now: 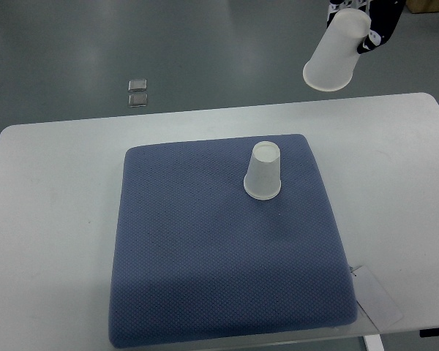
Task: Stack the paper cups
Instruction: 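Carry the cup over the cup on the pad and lower it on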
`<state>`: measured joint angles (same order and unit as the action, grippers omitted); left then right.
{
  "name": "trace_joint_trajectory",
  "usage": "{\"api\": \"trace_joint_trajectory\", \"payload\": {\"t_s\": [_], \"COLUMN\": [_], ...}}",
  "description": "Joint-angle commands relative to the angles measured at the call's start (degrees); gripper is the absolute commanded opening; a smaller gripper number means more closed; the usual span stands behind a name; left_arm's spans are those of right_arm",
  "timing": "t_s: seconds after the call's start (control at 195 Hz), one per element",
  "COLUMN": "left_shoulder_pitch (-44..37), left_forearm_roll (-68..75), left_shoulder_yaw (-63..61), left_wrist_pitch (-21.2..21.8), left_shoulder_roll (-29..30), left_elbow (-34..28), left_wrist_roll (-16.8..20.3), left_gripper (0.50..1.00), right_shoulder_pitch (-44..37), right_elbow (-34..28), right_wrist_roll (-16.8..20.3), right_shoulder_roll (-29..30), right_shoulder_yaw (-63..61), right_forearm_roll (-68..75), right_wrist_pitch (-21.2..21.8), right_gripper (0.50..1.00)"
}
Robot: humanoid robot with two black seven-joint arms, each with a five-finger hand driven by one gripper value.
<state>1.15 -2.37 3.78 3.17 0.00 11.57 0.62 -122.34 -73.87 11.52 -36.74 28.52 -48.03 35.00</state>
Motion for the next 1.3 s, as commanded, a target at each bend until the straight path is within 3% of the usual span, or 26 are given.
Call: {"api": "trace_joint_trajectory", "payload": {"t_s": [0.0,0.221,0.575,1.293], "left_shoulder_pitch": [0.0,0.0,0.0,0.0], "left_forearm_roll": [0.0,0.0,0.0,0.0], "left_shoulder_yaw": [0.08,0.08,0.08,0.17], "left_wrist_pitch": [0.0,0.0,0.0,0.0], "left_shoulder_roll": [0.0,0.0,0.0,0.0], "left_elbow": [0.03,0.03,0.03,-0.05], "left_wrist_roll": [0.0,0.0,0.0,0.0], "left_gripper": [1.0,1.0,1.0,1.0], "right_shoulder_pitch": [0.09,-0.53,2.02,9.05], "right_elbow": [0.48,1.27,4.7,7.95], "right_wrist_roll": [-0.01,-0.01,-0.01,-0.01], "right_shoulder_roll": [3.52,11.51,19.16,19.6], "right_shoulder_yaw": [-0.04,-0.48,-0.74,-0.22], "right_forearm_roll": [1.36,5.84,6.99,5.93], "right_wrist_pitch": [0.0,0.0,0.0,0.0], "right_gripper": [0.654,0.658,0.66,0.674]}}
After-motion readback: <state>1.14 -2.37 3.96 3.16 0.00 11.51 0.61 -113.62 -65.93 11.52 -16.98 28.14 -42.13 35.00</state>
